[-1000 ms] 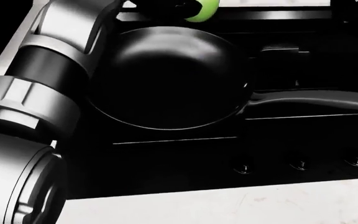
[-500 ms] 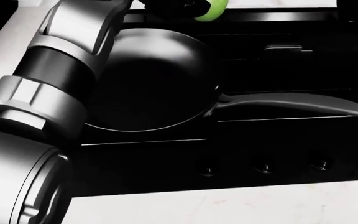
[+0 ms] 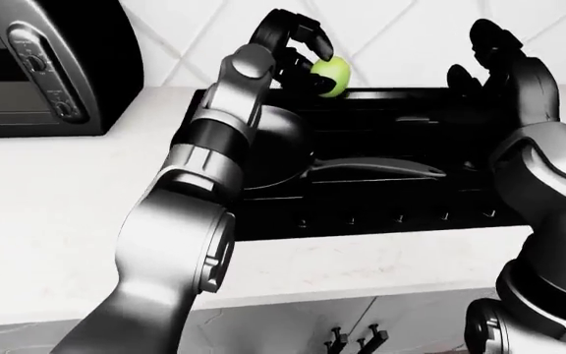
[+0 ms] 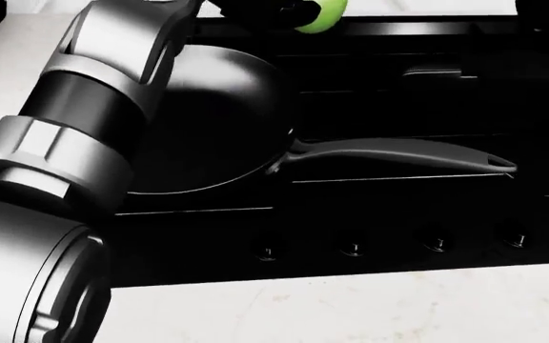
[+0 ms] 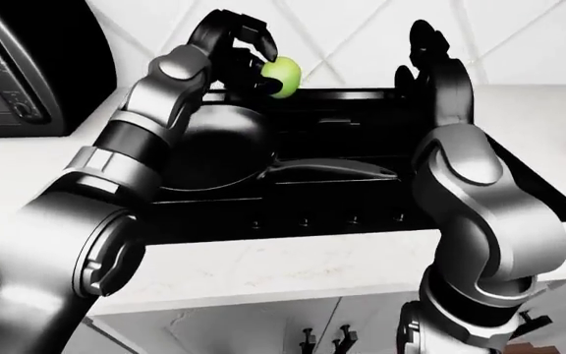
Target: Pick the lime from the pan and place it in the bowl.
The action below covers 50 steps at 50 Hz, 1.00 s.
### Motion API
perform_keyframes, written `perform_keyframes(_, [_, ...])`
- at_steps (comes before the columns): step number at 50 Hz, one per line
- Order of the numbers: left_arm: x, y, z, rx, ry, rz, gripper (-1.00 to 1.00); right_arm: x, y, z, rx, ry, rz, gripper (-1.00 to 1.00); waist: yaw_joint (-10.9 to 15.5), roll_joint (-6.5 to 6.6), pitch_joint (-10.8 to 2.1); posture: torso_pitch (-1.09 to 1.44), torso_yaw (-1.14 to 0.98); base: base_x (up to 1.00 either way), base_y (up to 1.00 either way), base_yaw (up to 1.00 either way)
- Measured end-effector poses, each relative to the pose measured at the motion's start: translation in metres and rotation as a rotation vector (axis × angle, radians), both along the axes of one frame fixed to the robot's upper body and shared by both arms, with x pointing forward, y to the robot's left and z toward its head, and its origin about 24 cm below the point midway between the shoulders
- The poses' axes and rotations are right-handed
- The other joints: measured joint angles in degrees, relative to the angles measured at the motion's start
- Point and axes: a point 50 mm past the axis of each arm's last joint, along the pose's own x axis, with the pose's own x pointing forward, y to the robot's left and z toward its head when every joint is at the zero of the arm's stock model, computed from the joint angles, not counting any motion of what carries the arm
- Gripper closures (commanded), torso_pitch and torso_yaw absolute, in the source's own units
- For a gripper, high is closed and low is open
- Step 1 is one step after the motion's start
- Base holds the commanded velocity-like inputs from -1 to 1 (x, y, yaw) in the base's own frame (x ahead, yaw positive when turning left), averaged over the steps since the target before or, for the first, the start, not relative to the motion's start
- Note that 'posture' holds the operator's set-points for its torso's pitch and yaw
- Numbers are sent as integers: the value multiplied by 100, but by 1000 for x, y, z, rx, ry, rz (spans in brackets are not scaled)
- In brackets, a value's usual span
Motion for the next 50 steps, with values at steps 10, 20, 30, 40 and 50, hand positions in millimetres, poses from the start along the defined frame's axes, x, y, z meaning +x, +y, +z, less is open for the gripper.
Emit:
perform_keyframes(10, [3,9,-5,-3,14,28,66,3,7,-7,-4,32,39,-100,5,351,-103,0,0,0,-11,0])
perform_keyframes(20, [1,6,2,-3,-7,22,66,0,5,0,0,-4,36,-100,24,-331,-93,0,0,0,-11,0])
perform_keyframes(30, [0,-1,2,3,-3,-5,65,0,0,-1,4,4,6,-100,-17,4,-23,0,0,0,-11,0])
perform_keyframes(40, [2,8,-5,0,10,25,66,1,7,-5,-2,20,43,-100,16,325,-73,0,0,0,-11,0])
perform_keyframes(50, [1,8,3,-1,-13,26,66,-1,7,0,-3,-3,44,-100,16,-226,-88,0,0,0,-11,0])
